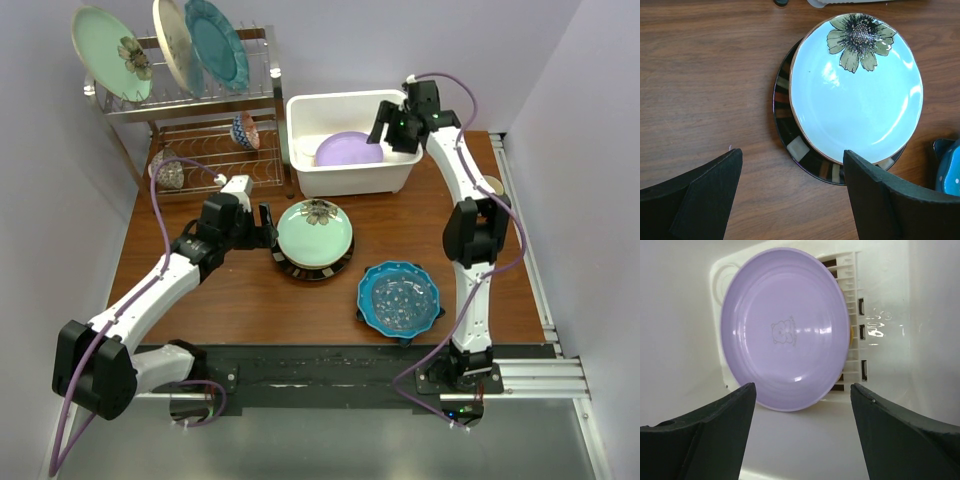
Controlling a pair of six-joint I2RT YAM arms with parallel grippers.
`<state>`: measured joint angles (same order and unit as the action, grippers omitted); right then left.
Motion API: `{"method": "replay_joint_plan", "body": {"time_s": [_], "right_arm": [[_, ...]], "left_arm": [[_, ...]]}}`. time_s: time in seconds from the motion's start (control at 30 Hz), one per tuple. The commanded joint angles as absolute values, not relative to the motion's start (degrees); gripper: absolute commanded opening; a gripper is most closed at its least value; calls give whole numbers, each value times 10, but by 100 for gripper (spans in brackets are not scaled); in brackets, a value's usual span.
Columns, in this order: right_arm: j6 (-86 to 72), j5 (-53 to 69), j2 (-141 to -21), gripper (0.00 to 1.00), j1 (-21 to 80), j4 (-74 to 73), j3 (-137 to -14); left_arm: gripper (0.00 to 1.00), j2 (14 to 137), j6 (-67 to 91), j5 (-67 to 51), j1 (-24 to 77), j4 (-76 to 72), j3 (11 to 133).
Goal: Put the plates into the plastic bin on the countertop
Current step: Place the plate in the plastic bin, then pick up the plate at the center of the board.
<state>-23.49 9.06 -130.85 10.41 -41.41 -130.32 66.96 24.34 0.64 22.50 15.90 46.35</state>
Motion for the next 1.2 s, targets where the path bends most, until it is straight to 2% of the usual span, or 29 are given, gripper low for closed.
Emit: {"method": "replay_joint_plan", "body": {"time_s": [0.0,0.23,0.53,1.17], "right_arm": [[-236,114,-1244,80,102,-417,-1338],[-250,146,-1177,80,103,-403,-1323],[-265,207,-1087,79,109,-374,-1235],[-253,208,-951,72,168,-290,-929]], "left_arm": [[86,666,231,-10,222,139,464],[86,674,231,-14,222,139,467],[86,686,234,-18,222,144,479],[81,736,272,-44,222,113,486]]}}
